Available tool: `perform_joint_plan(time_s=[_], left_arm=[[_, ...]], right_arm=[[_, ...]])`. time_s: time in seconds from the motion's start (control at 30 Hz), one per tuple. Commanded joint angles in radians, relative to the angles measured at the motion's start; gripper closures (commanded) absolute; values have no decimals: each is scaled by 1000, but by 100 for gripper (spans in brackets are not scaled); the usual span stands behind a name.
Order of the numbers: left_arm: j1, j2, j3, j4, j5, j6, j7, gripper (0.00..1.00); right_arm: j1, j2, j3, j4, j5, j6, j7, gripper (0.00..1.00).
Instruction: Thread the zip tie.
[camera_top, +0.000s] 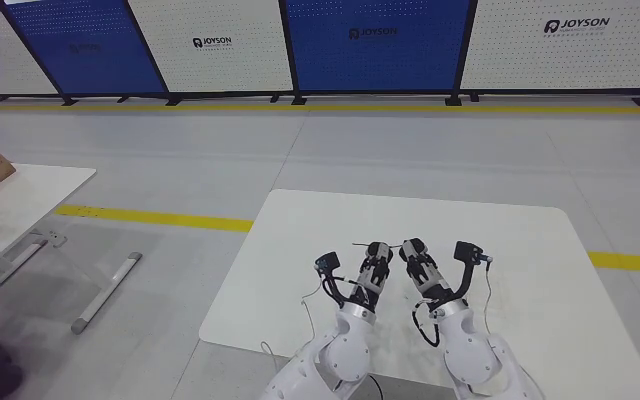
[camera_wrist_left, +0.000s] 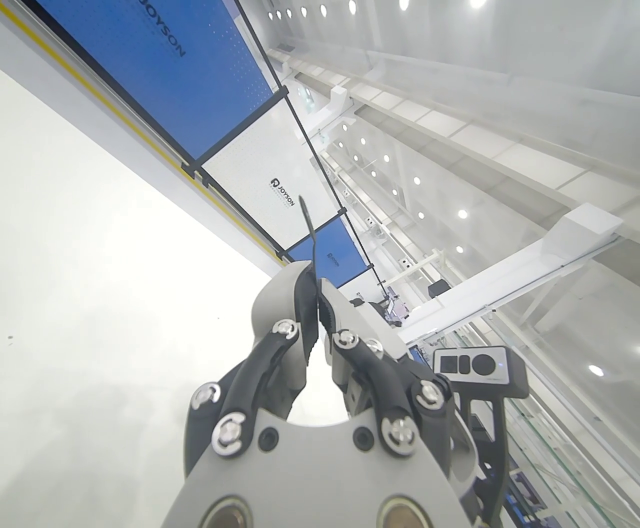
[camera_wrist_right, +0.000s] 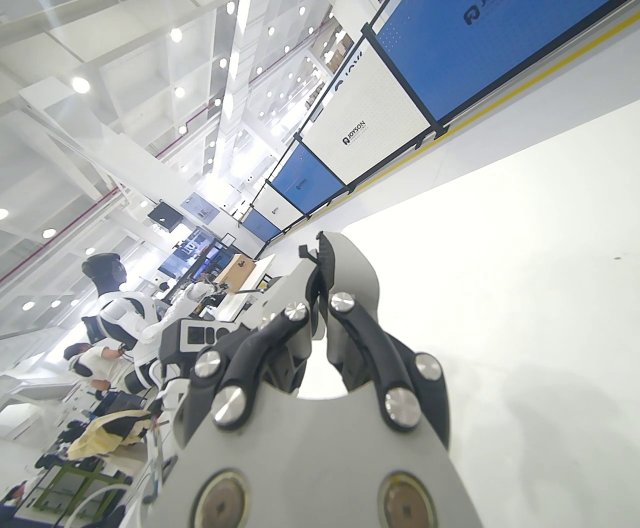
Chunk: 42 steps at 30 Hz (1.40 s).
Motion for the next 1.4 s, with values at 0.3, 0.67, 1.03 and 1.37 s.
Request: perform_joint_plan(time_s=[0.3,0.67,1.03,1.37], left_arm=[[1,-2,-1,-1,4,2,0,100],[5,-3,-12,-4,-1,-1,8,27],[16,-2,-32,-14,-8,-19,26,55],[11,-4,-36,-3,-12,-20,29,82]], right_arm=[[-2,1,-2,-6,-5,1,8,100],[-3,0,-7,-3,-24,26,-15,100],[-5,2,8,-3,-43,39,-43,100],[-13,1,-1,-1,-46,32,-50,100]])
